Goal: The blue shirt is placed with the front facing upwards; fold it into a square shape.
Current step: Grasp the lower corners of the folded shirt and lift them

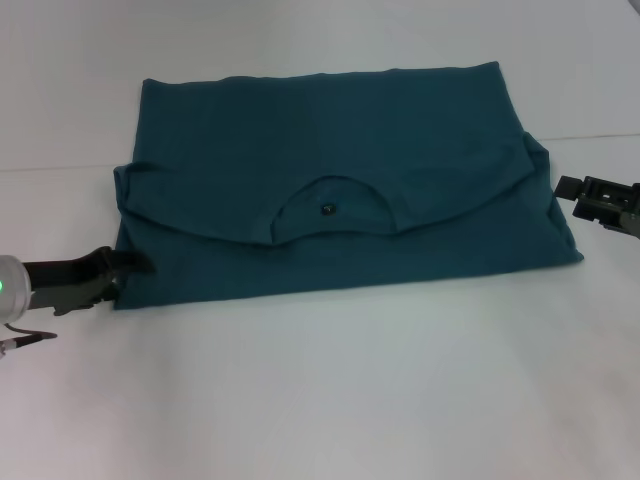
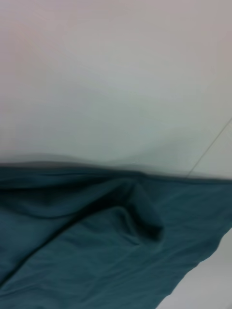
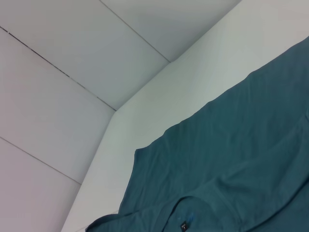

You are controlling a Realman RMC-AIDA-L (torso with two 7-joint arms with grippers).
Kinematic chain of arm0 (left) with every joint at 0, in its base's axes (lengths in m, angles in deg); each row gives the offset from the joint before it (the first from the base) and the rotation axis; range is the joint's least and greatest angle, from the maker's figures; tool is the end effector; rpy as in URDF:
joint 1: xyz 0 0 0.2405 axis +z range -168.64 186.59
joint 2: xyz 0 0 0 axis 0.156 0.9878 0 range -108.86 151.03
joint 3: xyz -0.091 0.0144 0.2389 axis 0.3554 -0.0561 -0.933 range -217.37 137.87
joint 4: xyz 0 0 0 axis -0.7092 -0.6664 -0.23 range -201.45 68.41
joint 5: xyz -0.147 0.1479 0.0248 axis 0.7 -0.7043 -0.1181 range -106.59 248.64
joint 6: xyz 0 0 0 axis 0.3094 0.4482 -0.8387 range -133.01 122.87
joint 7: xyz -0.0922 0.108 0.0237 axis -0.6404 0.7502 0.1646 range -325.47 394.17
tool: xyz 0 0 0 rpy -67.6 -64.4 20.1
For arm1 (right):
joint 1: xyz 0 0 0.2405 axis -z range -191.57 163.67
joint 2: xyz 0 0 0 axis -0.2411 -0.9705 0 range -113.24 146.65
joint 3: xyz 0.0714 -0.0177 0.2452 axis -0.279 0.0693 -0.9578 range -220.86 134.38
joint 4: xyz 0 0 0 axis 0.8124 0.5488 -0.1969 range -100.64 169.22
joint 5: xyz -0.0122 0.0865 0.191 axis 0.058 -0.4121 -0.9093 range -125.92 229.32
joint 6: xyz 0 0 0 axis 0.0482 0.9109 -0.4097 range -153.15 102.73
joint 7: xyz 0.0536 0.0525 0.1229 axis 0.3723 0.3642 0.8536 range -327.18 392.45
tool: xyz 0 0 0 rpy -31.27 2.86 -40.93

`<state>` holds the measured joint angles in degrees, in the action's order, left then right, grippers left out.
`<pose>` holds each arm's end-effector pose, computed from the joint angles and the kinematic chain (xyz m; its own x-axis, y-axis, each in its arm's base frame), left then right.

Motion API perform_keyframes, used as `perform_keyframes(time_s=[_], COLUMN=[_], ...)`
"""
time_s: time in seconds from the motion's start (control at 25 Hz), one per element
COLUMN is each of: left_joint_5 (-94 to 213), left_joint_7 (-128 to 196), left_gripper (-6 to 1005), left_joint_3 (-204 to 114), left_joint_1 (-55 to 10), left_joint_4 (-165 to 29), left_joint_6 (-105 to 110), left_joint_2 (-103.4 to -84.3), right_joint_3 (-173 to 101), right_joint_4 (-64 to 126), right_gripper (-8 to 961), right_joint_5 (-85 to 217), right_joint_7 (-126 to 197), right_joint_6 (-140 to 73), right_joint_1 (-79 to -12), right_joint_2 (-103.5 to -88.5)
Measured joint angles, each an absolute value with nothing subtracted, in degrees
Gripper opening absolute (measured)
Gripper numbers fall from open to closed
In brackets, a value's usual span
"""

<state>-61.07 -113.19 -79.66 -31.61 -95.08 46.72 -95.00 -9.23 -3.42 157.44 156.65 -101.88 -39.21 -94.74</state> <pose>-0.3063 0.4118 0.0007 -0.0157 0.8087 0.5881 0.9880 0.1027 -0.1149 0.3287 0.3520 0.0894 0.0854 -0.6653 -0.7417 -0.9723 -0.2180 0.0837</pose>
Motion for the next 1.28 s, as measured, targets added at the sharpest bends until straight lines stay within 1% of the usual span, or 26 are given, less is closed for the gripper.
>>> perform_keyframes(time_s=[0.4, 0.96, 1.28], left_joint_5=[-60.6, -60.7, -61.0], left_joint_7=[-113.3, -115.3, -115.2], left_gripper=[703, 704, 704], left_joint_3=[-79.8, -79.6, -80.2], left_joint_1=[-31.1, -29.8, -30.5], left_joint_4=[-97.6, -98.0, -97.7], left_joint_6=[48.2, 46.4, 47.6], left_joint_2=[-95.35, -95.37, -95.36], right_joint_3=[-9.3, -9.7, -9.7], right_joint_4=[-3.4, -3.4, -3.4], right_gripper=[717, 717, 717], right_joint_5=[157.4, 157.5, 157.5], right_joint_7=[156.6, 156.6, 156.6], right_joint_6=[-102.0, -101.9, -101.7], right_joint_1=[-39.0, -39.0, -39.2], right_joint_2=[-94.65, -94.64, -94.72])
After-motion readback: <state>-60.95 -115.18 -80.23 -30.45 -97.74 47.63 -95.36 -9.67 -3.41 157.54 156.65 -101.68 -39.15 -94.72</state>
